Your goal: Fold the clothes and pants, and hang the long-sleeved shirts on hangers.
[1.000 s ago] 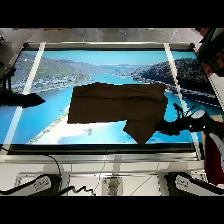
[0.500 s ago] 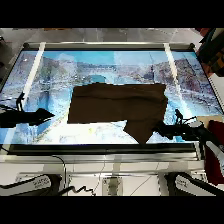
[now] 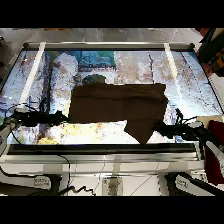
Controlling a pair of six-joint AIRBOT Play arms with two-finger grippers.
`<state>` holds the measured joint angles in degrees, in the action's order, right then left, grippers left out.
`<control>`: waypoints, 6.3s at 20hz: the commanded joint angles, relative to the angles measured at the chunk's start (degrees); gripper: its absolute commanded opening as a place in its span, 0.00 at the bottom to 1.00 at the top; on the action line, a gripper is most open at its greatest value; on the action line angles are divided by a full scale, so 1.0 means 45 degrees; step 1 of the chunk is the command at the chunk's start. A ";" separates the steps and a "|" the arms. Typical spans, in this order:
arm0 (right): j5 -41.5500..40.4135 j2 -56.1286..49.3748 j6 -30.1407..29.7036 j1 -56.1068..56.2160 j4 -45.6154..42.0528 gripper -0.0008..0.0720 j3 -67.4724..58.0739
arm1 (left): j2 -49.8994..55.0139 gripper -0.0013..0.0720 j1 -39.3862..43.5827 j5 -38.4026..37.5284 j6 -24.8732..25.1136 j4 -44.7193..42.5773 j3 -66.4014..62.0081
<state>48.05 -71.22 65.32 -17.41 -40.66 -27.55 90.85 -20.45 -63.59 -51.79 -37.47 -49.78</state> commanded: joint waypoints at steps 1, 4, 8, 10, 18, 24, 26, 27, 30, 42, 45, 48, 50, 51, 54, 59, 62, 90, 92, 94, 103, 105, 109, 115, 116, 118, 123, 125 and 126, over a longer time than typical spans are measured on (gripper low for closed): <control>0.0117 0.0481 -0.0413 -0.0010 0.0078 0.03 -0.0194 | 0.0253 0.04 0.0117 0.0175 0.0267 0.0301 -0.0189; 0.0282 0.1559 -0.0403 -0.0010 0.0078 0.03 -0.0359 | -0.0151 0.04 -0.0311 -0.0097 0.0277 0.0860 -0.0389; 0.1758 0.3361 -0.0408 -0.0010 -0.0233 0.03 -0.0359 | -0.1933 0.04 -0.0651 -0.1088 0.0520 -0.0053 -0.0481; 0.2633 0.4425 -0.0359 -0.0010 -0.0515 0.03 -0.0355 | -0.3133 0.04 -0.0869 -0.1302 0.0510 -0.1273 -0.0437; 0.4289 0.9020 0.2943 -0.0010 -0.0374 0.03 0.0049 | -0.6640 0.03 -0.2531 -0.2234 0.0238 -0.1763 0.0287; -0.2506 0.6033 0.2890 0.1117 0.1647 0.03 -0.0296 | -0.5916 0.03 0.0588 0.3648 -0.0311 -0.0238 0.0277; -0.4289 0.4080 0.2919 0.2259 0.1681 0.03 -0.1039 | -0.5042 0.03 0.1991 0.5824 -0.0321 0.0267 0.0277; -0.5115 0.3026 0.3011 0.2754 0.1768 0.03 -0.1613 | -0.4556 0.03 0.2492 0.6713 -0.0316 0.0714 0.0243; -0.5566 0.0321 0.3026 0.3395 0.1768 0.03 -0.3745 | -0.3118 0.03 0.3104 0.7611 -0.0316 0.1166 -0.0461; -0.5513 -0.1982 0.3002 0.3293 -0.0248 0.89 -0.5799 | -0.1020 0.98 0.2569 0.6781 -0.0690 -0.0539 -0.2414; -0.4167 -0.1982 0.2997 0.3201 -0.0806 0.87 -0.5799 | -0.0981 0.97 0.1511 0.4862 -0.1457 -0.1681 -0.2419; -0.3269 -0.1987 0.2997 0.3211 -0.1039 0.86 -0.5799 | -0.0568 0.97 0.0729 0.2171 -0.1506 -0.2705 -0.2560; -0.2895 -0.1991 0.3002 0.3206 -0.1039 0.86 -0.5799 | -0.0044 0.97 0.0699 0.1632 -0.1496 -0.2613 -0.2628; -0.2715 -0.1991 0.3002 0.3211 -0.1035 0.86 -0.5799 | 0.0262 0.98 0.0874 0.1569 -0.1477 -0.2608 -0.2701; -0.2050 -0.1991 0.2997 0.3225 -0.1035 0.86 -0.5799 | 0.1015 0.97 0.1656 0.1535 -0.0627 -0.1457 -0.2943; -0.2370 -0.1991 0.2943 0.4299 -0.1035 0.40 -0.6120 | 0.1515 0.31 0.3419 0.2234 -0.0146 -0.0685 -0.3444; -0.3196 -0.1991 0.2914 0.5518 -0.1039 0.03 -0.6732 | 0.1331 0.03 0.3755 0.1914 -0.0151 -0.1234 -0.4473; 0.1273 -0.4279 0.5615 0.8830 -0.4405 0.03 -1.2473 | -0.4226 0.04 0.7189 0.0185 -0.2225 -0.0384 -0.5270; 0.2424 -0.3308 0.5610 0.7091 -0.5314 0.03 -1.2468 | -0.3138 0.03 0.9447 0.2992 -0.2458 0.0471 -0.5275; 0.3283 -0.2477 0.5605 0.5459 -0.5678 0.03 -1.2463 | -0.1943 0.04 1.1560 0.6436 -0.2458 0.1219 -0.5289; 0.3157 -0.2895 0.5493 0.1112 -0.6479 0.73 -1.2036 | 0.0010 1.00 1.4605 1.2269 -0.2448 0.1579 -0.5382; 0.3963 -0.4065 0.4541 0.0549 -0.4998 0.74 -1.1837 | -0.0520 1.00 1.4071 1.2211 -0.2443 0.1574 -0.5377; 0.5557 -0.6280 0.1302 0.0398 -0.1365 0.74 -1.1783 | -0.1632 1.00 1.2896 1.1540 -0.2404 0.0976 -0.5377; 0.5518 -0.8165 0.0981 0.2186 -0.1350 0.88 -1.1783 | -0.2385 0.99 1.1341 0.8155 -0.2409 -0.3560 -0.5377; 0.5508 -0.8393 0.0976 0.2608 -0.1350 0.88 -1.1788 | -0.2414 0.96 1.1079 0.7184 -0.2414 -0.4809 -0.5377; 0.5221 -0.8602 0.0865 0.3434 -0.1297 0.88 -1.1788 | -0.2438 0.94 1.0496 0.4979 -0.2463 -0.6926 -0.5377; 0.4415 -0.8510 -0.0005 0.5183 -0.1637 0.12 -1.2220 | -0.2511 0.94 0.8903 0.1433 -0.2511 -0.8087 -0.5377; 0.4396 -0.8301 0.0155 0.5319 -0.1826 0.03 -1.2823 | -0.2832 0.89 0.8349 0.0758 -0.2506 -0.9136 -0.5377; 0.4303 -0.8029 0.0597 0.5217 -0.2016 0.03 -1.3119 | -0.3118 0.71 0.8102 0.0505 -0.2511 -1.0166 -0.5382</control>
<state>68.47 -108.79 66.54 4.64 -48.99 -83.77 78.67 19.51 -53.76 -63.05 -73.80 -73.95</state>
